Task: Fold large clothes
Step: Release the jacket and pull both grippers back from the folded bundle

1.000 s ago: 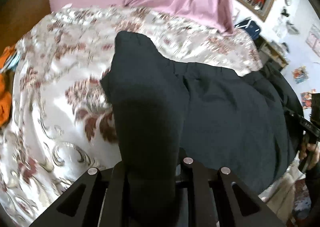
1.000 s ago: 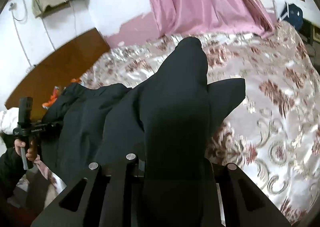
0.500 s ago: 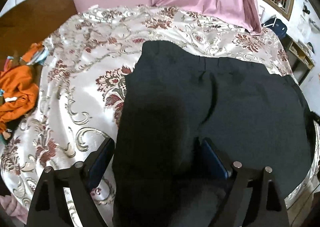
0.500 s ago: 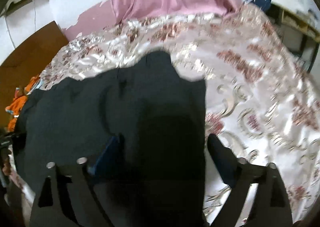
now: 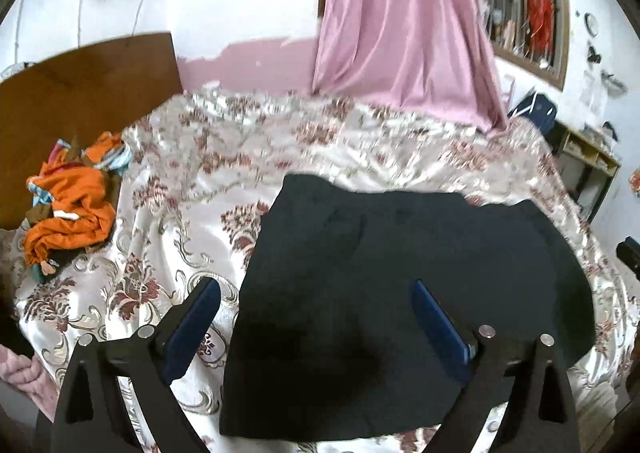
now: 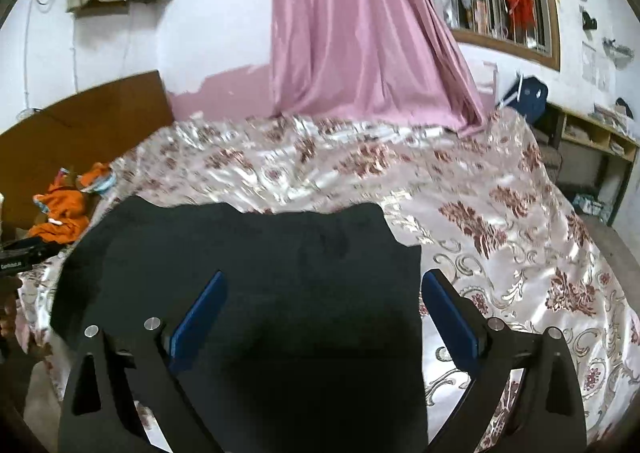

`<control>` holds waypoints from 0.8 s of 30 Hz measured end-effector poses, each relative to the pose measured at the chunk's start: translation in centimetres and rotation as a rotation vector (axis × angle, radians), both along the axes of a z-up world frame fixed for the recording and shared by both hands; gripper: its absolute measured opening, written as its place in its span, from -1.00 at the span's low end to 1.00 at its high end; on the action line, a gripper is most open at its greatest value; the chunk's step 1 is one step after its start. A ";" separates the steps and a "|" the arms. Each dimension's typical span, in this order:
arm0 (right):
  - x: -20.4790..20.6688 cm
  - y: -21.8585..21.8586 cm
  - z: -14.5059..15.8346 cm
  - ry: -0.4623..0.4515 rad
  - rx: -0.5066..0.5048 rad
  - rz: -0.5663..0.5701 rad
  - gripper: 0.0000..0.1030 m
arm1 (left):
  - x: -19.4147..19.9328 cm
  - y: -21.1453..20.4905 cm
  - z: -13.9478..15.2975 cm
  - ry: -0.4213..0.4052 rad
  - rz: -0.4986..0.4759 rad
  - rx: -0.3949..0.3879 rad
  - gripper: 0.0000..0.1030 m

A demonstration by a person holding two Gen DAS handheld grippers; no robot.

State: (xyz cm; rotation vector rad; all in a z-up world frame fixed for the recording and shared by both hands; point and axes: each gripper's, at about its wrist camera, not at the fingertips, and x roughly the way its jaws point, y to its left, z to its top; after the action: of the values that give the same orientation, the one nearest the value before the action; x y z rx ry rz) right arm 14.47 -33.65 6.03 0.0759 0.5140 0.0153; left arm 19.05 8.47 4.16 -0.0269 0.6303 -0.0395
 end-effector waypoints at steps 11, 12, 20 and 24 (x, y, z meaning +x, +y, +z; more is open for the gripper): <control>-7.7 3.3 2.2 -0.162 0.011 0.051 0.87 | -8.4 -2.5 1.7 -0.155 -0.026 -0.052 1.00; -8.5 3.7 2.3 -0.179 0.010 0.059 0.88 | -8.9 -2.7 1.7 -0.159 -0.023 -0.059 1.00; -12.3 6.5 1.5 -0.252 -0.017 0.079 0.90 | -11.6 -3.4 1.0 -0.184 -0.003 -0.076 1.00; -13.5 7.9 0.8 -0.264 -0.019 0.089 0.91 | -12.4 -3.6 0.2 -0.174 -0.004 -0.084 1.00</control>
State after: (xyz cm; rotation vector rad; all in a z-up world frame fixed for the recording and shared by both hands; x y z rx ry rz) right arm 0.93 -25.79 6.87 0.0312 0.2530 0.1059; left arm 6.64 4.87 4.33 -0.1025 0.4544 -0.0715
